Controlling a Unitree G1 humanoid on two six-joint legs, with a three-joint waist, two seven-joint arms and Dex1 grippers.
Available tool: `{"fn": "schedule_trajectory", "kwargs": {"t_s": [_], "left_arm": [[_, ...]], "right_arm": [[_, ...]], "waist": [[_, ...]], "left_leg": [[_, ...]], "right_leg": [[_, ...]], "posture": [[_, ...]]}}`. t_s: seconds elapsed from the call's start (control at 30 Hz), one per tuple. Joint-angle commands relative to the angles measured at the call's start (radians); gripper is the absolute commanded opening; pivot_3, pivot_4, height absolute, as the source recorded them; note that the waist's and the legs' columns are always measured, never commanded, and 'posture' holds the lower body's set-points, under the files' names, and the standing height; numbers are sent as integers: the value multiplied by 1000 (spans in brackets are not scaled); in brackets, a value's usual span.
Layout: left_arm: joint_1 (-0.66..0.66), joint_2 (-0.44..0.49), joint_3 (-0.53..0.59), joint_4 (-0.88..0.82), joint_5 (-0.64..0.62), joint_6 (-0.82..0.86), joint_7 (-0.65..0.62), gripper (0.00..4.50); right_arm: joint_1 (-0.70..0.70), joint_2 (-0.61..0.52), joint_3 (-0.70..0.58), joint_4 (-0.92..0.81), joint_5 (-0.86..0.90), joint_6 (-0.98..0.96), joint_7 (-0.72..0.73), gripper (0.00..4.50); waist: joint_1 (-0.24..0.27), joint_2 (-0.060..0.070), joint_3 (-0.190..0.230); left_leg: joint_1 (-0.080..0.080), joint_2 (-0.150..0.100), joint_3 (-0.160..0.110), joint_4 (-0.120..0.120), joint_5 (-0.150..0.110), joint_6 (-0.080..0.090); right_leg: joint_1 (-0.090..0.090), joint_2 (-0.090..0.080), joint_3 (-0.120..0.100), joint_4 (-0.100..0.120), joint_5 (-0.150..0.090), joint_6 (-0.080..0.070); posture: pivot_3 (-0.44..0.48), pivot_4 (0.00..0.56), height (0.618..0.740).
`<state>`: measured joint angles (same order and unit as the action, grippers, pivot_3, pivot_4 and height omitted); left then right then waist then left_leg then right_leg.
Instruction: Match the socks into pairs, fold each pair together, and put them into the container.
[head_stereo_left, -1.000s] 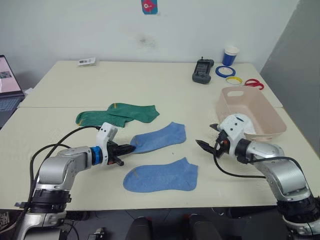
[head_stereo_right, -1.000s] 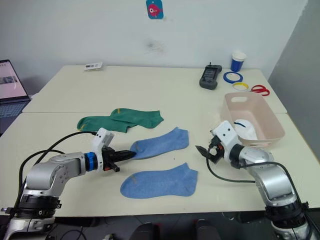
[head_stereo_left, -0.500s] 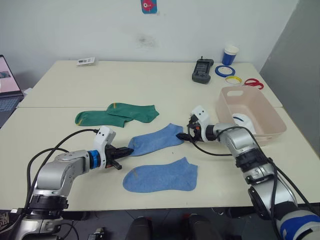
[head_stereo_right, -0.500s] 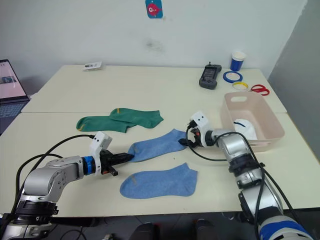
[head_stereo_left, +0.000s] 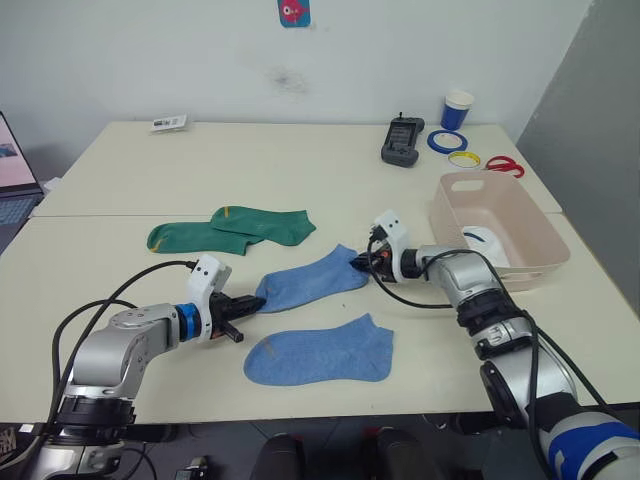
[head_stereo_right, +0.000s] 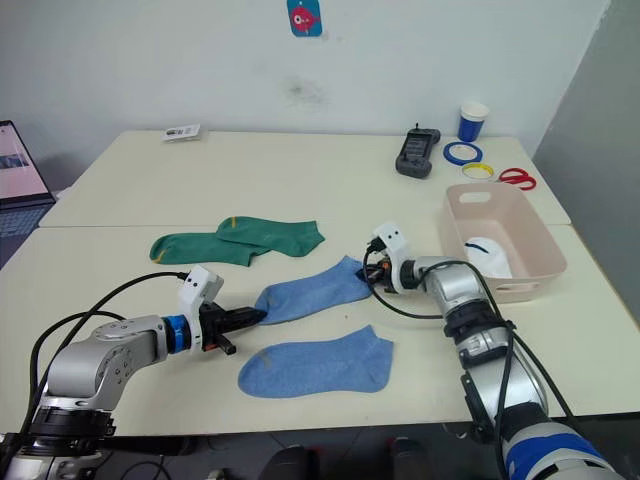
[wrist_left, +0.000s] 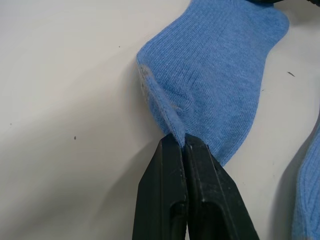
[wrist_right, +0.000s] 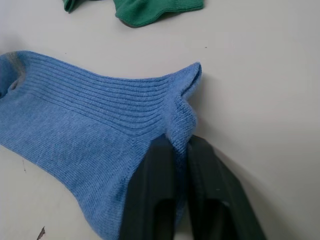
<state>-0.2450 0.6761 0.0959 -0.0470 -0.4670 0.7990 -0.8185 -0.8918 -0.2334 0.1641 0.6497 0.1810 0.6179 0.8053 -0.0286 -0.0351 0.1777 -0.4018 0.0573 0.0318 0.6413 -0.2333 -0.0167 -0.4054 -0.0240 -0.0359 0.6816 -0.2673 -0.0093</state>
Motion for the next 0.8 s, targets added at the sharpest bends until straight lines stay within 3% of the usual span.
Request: {"fn": "schedule_trajectory", "kwargs": {"t_s": [0.03, 0.23, 0.3, 0.4, 0.53, 0.8], "left_arm": [[-8, 3, 21, -35, -17, -22, -12, 0], [41, 41, 122, -200, -190, 89, -65, 0], [89, 74, 163, -297, -278, 165, -78, 0], [146, 105, 188, -369, -339, 217, -77, 0], [248, 137, 195, -440, -372, 238, -81, 0], [348, 147, 162, -436, -299, 153, -59, 0]], "right_arm": [[5, -32, -50, -136, 42, 71, 8, 33], [156, -99, -130, -633, 217, 462, -30, 33], [214, -98, -223, -849, 316, 688, -77, 33], [298, -114, -280, -1038, 379, 843, -126, 33], [393, -87, -348, -1200, 433, 983, -182, 33], [546, -21, -357, -1305, 493, 997, -313, 33]], "waist": [[0, 0, 0], [2, 0, 0], [2, 1, 0], [0, 1, 0], [-1, 1, 1], [2, 1, 1]], "left_leg": [[0, 0, 0, 0, 0, 0], [-1, 4, 0, 0, 0, -1], [-1, 4, 0, -1, 0, -1], [0, 5, 0, -2, 0, -1], [2, 5, 0, -4, -1, -1], [2, 5, 0, -6, -1, -1]], "right_leg": [[0, 0, 0, 0, 0, 0], [-1, 0, -1, -1, 0, 0], [-1, 0, -1, -1, 0, -1], [-1, 0, -1, -1, 0, 0], [-1, 1, -1, -1, -2, 3], [-1, 2, -1, -2, -4, 1]], "posture": [[0, 150, 740], [0, 150, 740], [0, 150, 740], [0, 150, 740], [0, 150, 740], [0, 150, 740]]}}
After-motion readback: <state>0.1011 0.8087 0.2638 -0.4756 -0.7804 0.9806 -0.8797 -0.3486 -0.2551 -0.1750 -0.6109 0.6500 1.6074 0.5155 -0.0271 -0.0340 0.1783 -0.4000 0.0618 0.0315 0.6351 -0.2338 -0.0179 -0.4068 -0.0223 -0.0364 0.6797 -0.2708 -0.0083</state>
